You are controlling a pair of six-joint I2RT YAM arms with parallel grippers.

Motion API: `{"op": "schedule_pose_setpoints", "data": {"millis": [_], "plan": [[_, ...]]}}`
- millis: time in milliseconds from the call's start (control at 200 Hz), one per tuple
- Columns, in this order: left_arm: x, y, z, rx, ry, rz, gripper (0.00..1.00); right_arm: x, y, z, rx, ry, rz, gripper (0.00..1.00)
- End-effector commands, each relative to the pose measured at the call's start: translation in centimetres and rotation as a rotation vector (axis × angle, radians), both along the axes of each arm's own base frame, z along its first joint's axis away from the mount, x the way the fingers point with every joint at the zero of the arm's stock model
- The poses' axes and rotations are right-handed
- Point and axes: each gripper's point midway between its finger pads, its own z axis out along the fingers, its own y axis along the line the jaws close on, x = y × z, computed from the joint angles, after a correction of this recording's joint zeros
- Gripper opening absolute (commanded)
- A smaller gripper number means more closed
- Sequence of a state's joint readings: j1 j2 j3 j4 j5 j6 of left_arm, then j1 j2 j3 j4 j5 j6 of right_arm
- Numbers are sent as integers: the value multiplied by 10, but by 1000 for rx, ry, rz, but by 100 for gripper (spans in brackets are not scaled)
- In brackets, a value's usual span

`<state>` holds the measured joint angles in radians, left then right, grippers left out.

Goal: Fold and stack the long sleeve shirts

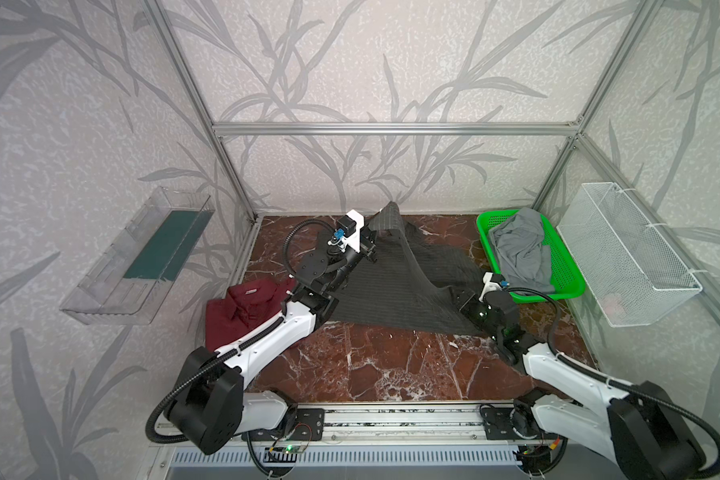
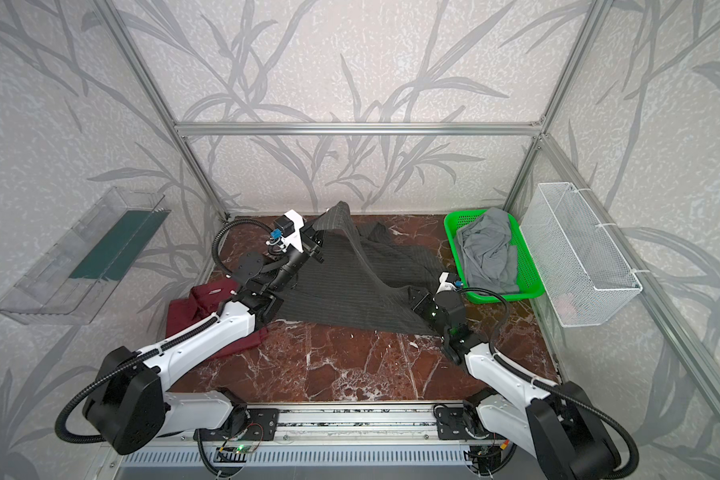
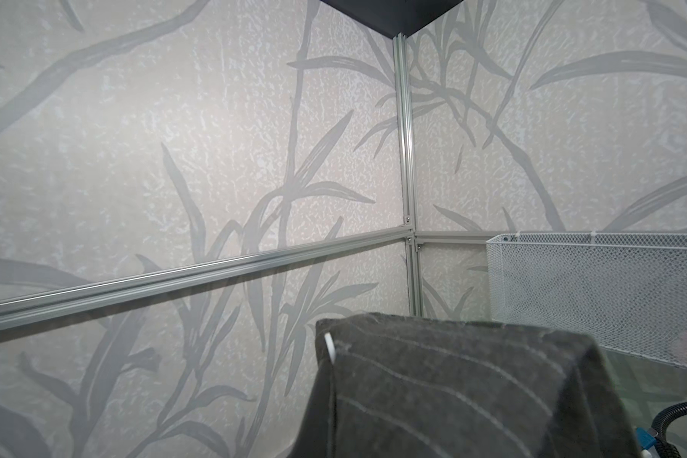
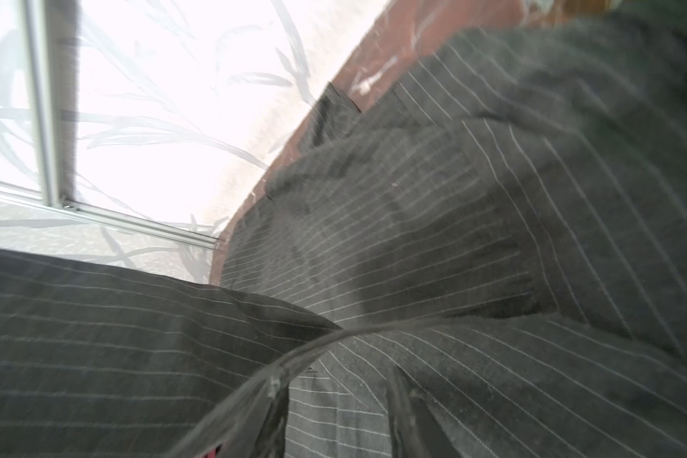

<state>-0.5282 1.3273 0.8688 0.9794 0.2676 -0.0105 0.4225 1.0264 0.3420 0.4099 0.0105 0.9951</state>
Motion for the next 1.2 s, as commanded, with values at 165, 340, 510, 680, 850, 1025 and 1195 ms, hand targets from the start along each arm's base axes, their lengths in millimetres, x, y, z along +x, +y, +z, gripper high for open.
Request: {"op": "schedule_pose_setpoints", "data": {"millis": [165, 340, 510, 680, 850, 1025, 1195], "plan": [[-16, 5, -9, -64, -20, -71, 0, -15, -25, 16, -136, -55, -52, 41], [-20, 7, -25, -52, -11, -103, 0, 0, -2, 28, -124, -67, 63, 42], [-13, 35, -59, -73, 41, -25, 0, 13, 17, 23, -108, -44, 131, 42], [1, 81, -88, -159, 106, 61, 0, 21, 20, 0, -123, 3, 132, 42], [12, 93, -105, -138, 142, 90, 0, 26, 31, -23, -104, 56, 173, 42], [16, 114, -105, -187, 157, 162, 16, 26, 37, -51, -83, 112, 189, 42], [16, 136, -95, -236, 156, 240, 27, 24, 43, -71, -57, 149, 205, 41]]}}
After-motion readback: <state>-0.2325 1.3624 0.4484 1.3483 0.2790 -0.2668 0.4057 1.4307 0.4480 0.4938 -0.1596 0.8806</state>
